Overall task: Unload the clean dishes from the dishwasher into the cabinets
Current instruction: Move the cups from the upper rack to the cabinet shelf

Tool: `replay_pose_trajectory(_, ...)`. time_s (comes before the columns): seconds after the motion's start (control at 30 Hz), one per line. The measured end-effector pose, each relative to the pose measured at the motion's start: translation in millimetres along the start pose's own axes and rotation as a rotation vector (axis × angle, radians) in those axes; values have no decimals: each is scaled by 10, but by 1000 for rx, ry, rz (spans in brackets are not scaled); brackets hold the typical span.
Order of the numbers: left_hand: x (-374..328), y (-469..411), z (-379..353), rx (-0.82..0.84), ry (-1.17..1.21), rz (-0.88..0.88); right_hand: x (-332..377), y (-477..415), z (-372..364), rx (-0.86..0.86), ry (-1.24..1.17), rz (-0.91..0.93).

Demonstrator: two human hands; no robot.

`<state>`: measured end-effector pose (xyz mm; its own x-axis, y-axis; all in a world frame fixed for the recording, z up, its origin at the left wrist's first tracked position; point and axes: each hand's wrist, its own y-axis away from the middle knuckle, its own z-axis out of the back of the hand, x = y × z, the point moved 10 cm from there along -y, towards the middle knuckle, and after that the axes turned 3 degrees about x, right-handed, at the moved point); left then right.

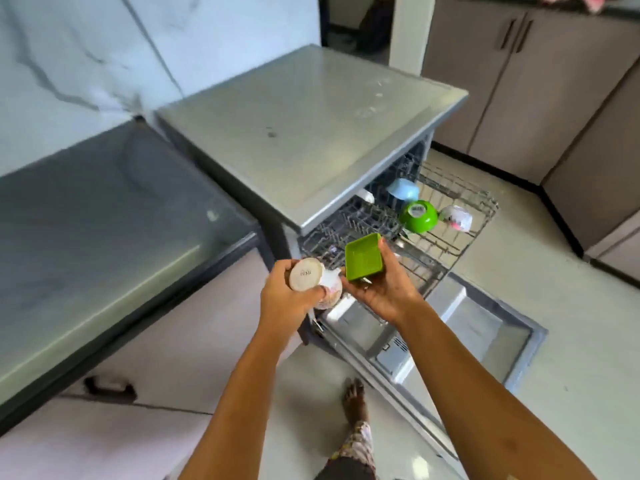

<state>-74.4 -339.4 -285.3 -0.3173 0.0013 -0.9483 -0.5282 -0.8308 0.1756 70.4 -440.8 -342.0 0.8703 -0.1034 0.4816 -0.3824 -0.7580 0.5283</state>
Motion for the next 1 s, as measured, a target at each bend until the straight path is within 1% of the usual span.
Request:
replay_pose_trajectory(0.1,-270,263,615,-48,106,-69,-235,258,-562,102,85,-57)
replay_pose_trajectory(0.3,-914,597,1899,-229,393,-199,-486,653,-2131,373,165,-106)
replay_pose_trajectory(0.37,-1140,659,2268,-315,435,-259,-549,783,-2634,463,175,-120)
replay_pose_trajectory(0.47,-1491,694,2723,-401,480,-359,-634,960,-3351,598,207,-138)
replay_pose_trajectory(0.57,-1845,692,3223,-487,509,-450,-704,1087,-4074,676,216,-106)
replay_pose_trajectory(0.7,-2351,712,4008,-571,470,-587,-867,1189,-5030,781,174,-107)
replay_pose_trajectory(0.83,-3005,771,4979,-691,366,-751,-927,1248,-6076,938,231,-87)
replay_pose_trajectory(0.93,-3531,848,5608,-767,259,-858,-772,1357,-6844,1058,289,33)
replay_pose_trajectory(1.0,-3959,935,5936,-810,158,-947,-558,1495,-7361,1133,330,178)
